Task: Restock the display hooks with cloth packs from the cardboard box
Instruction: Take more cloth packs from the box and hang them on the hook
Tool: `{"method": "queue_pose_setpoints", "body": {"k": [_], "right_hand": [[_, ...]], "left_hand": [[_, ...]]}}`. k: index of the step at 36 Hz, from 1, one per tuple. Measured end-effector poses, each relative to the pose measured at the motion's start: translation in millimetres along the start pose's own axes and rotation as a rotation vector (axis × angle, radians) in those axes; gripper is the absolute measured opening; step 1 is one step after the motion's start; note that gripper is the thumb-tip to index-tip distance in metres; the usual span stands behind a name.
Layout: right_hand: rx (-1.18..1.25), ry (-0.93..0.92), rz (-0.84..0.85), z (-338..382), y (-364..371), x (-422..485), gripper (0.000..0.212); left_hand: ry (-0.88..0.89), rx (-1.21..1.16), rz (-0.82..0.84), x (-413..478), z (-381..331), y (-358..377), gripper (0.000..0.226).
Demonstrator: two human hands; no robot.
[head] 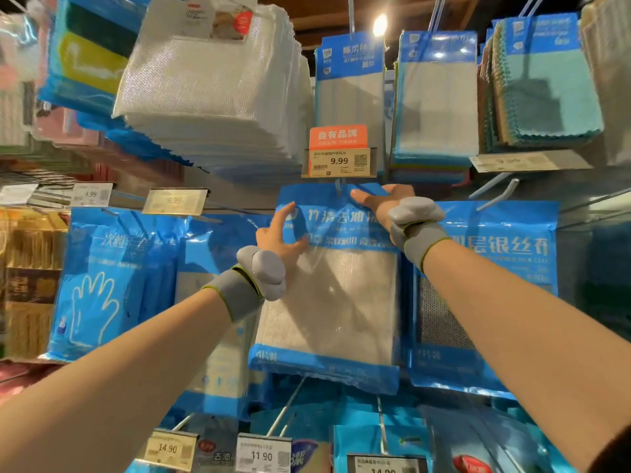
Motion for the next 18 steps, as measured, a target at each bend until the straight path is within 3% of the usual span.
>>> {"method": "queue_pose_setpoints", "body": {"k": [6,9,13,18], "right_hand": [[0.102,-0.295,-0.300,-13.3,-18.7,-51.2,0.080],[-0.077,-0.387,-0.168,-42.4,4.2,-68.3,0.080],[-0.432,-0.354,-0.101,-80.3,31.4,-70.7,0.072],[-0.513,-0.238,-0.065,-93.9,40.2,-44.5,0.072]], "left_hand": [[-0.061,0.037,0.022,-6.8,17.1,12.4,0.079],[-0.104,0.043,0.043,-9.1,22.3,20.0,0.081],[-0.078,0.023,0.048,-7.4,27.9,25.9,0.085],[-0.148,0.043,0.147,-14.7,41.7,37.5,0.071]]}}
Point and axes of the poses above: each hand's wrist, its own x-axis towards the middle knuckle, its own y-axis out of the palm, z = x × y, the point moved 10 cm from there along x, towards the middle knuckle, and after that the axes turned 12 degrees about y, right-handed, at the moved point
